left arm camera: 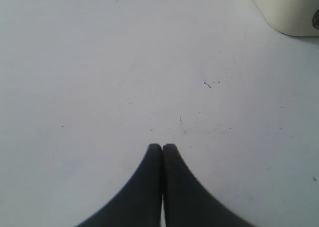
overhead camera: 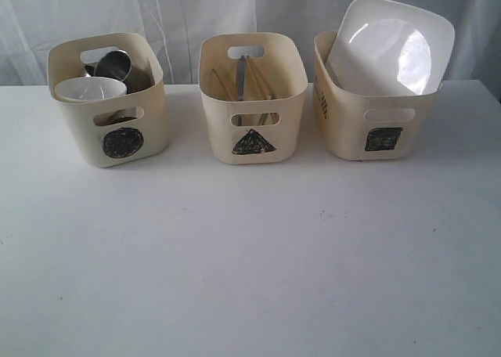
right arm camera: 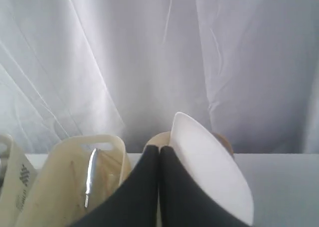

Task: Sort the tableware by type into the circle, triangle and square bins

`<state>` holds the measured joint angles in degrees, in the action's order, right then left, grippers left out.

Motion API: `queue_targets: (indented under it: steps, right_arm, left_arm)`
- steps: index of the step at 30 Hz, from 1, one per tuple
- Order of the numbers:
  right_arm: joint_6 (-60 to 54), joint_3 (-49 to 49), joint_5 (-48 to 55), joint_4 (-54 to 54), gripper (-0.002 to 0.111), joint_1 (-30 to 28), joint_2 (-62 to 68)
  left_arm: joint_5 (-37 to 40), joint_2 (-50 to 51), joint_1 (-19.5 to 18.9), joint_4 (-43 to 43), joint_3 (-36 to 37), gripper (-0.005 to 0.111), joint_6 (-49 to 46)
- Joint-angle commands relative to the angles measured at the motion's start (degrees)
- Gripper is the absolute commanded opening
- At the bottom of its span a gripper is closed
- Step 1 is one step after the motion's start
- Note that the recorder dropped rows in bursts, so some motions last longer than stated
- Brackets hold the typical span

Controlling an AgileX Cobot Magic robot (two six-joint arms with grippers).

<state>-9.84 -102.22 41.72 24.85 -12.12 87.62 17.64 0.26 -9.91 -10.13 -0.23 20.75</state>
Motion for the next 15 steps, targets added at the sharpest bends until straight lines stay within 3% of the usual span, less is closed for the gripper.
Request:
queue_targets:
  steps: [1, 3, 6, 12, 15]
  right_arm:
    - [4.0, 16.8, -21.7, -0.1, 0.000, 3.2, -14.0]
    - [1.5, 28.1, -34.3, -1.2, 0.000, 4.8, -23.9]
    - [-4.3, 43.9, -44.5, -1.6, 0.000, 5.7, -39.3]
    - [-8.8, 71.4, -37.4, -0.4, 0.000, 5.7, -58.9]
    - [-8.0, 83.6, -44.5, 0.4, 0.000, 5.7, -61.2]
  left_arm:
    - [0.2, -0.3, 0.0, 0.2, 0.2, 0.000, 0.0]
    - [0.2, -0.3, 0.0, 0.2, 0.2, 0.000, 0.0]
    - [0.2, -0.3, 0.0, 0.2, 0.2, 0.000, 0.0]
    - [0.2, -0.3, 0.0, 0.2, 0.2, 0.000, 0.0]
    - [0.2, -0.3, 0.0, 0.2, 0.2, 0.000, 0.0]
